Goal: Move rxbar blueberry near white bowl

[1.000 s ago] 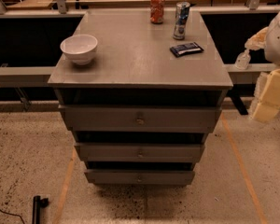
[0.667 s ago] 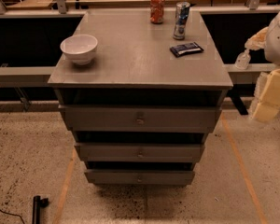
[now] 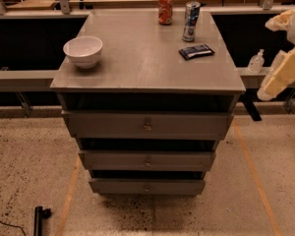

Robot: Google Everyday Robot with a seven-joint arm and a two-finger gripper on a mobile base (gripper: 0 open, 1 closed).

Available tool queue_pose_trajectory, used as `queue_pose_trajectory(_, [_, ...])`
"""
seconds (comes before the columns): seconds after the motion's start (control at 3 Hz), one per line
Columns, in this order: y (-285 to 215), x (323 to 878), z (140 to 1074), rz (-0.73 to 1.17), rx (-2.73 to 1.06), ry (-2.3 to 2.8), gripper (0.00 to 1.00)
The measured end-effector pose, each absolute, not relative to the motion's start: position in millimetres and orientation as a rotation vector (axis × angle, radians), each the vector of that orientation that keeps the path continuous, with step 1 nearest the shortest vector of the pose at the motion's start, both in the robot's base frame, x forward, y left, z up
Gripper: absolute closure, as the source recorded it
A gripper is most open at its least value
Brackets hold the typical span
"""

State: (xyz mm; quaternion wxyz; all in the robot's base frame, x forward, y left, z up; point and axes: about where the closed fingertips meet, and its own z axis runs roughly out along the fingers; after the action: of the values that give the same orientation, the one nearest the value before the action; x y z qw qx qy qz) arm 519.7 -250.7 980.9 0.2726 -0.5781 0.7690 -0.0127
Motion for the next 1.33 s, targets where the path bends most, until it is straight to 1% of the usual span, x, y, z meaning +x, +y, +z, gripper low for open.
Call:
queue_pose_trajectory(0.33, [-272,580,968,0.063,-1.373,1.948,0.00])
queue_pose_trajectory(0.67, [-267,636,956,0.117,-1.197,1.849,0.00])
queue_pose_trajectory(1.0, [-270,660,962,0.070,-1.120,1.808,0.00])
queue_pose_trajectory(1.33, [-270,662,961,0.071,-1.114,1.815,0.00])
